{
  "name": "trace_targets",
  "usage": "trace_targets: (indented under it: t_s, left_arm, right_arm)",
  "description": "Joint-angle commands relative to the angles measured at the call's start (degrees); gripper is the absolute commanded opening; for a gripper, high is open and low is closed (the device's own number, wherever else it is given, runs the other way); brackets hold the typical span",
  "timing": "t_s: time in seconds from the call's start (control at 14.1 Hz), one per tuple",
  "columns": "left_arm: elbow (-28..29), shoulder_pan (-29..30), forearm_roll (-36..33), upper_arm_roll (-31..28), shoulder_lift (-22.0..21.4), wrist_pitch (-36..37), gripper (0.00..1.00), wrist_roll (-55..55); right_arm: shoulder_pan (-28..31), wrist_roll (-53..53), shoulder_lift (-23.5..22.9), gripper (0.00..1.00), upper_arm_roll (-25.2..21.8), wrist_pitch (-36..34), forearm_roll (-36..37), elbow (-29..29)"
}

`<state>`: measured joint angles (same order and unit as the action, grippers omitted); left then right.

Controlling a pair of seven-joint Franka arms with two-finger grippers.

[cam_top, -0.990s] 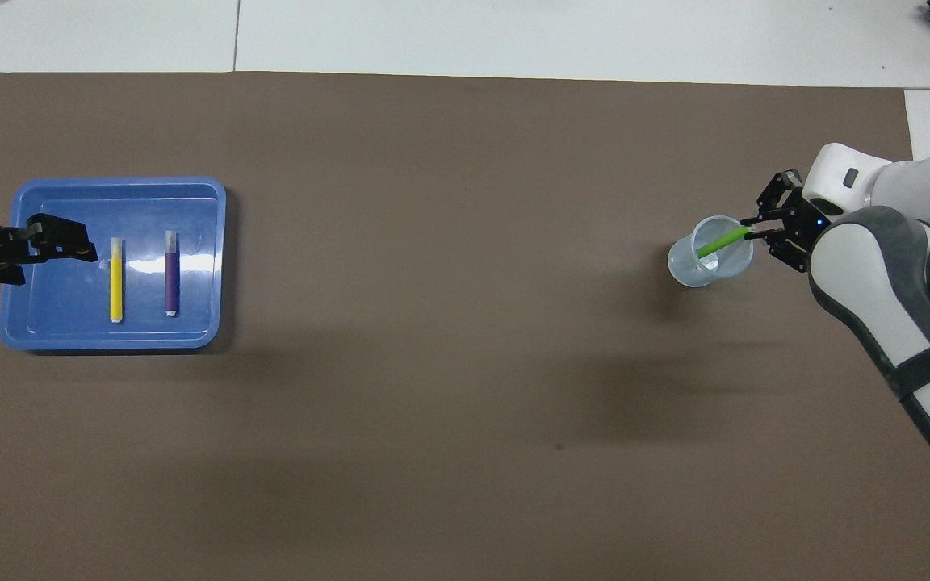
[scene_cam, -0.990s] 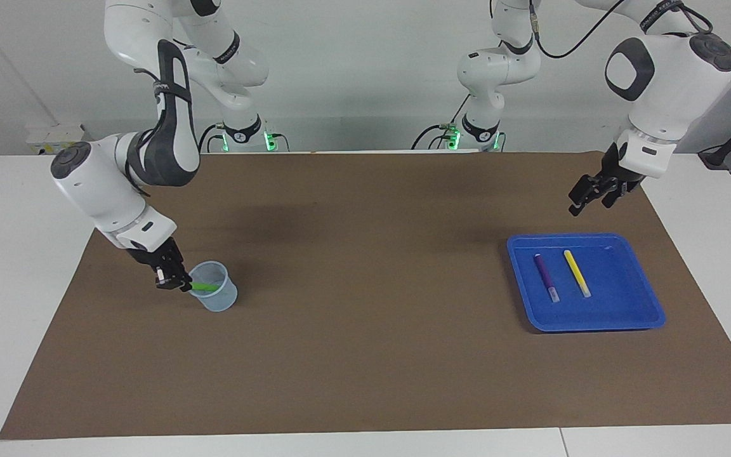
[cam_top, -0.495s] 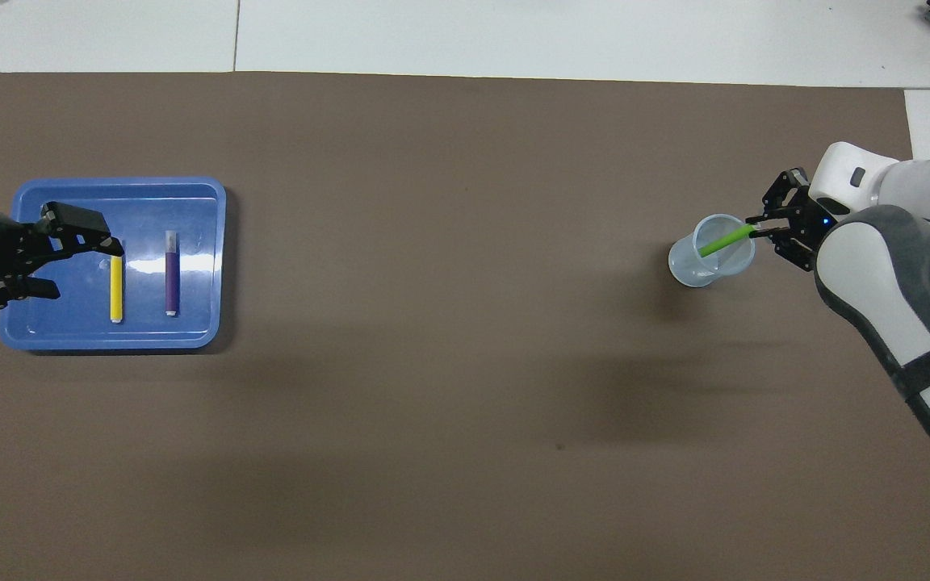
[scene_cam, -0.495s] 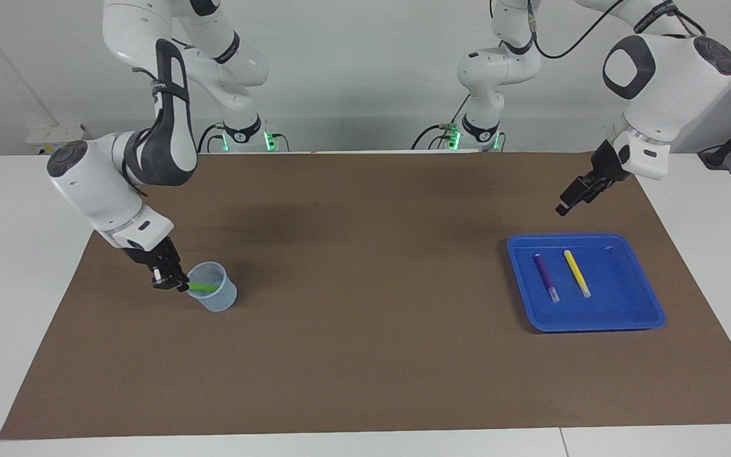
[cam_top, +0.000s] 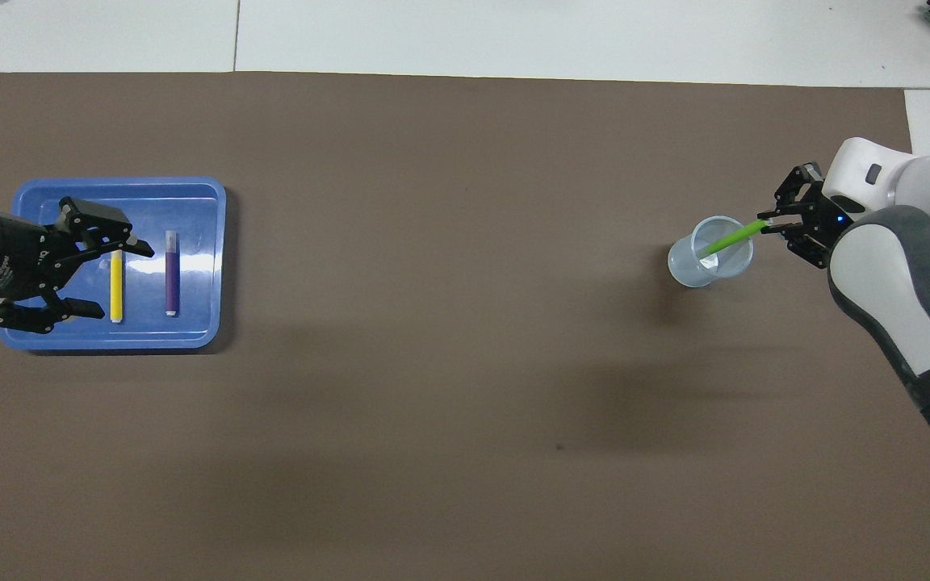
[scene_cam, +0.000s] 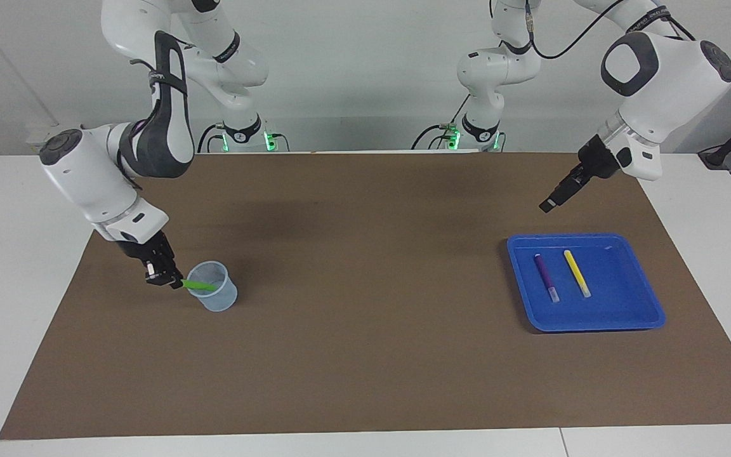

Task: Right arm passes pens to left for tray arrangement
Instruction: 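Lift the green pen from the cup with the right gripper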

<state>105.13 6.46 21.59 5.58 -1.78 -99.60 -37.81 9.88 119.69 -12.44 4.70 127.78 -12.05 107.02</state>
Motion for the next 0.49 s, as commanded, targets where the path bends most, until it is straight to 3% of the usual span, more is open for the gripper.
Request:
trace_targets:
  t_s: [0.0,0.42]
  left_arm:
    - [0.0,0.0,2.8,-0.5,-1.2,4.1,0.97,-5.8]
    - [0.0,0.4,7.1,-0.7,-1.8,10.1,0.97,-12.0]
  right_arm:
    - [0.7,-3.0,1.8,0.0,0.2,-3.4,4.5,-0.6]
    - [0.5,-5.7,7.0,0.0,0.3,-9.3,7.9,-1.3]
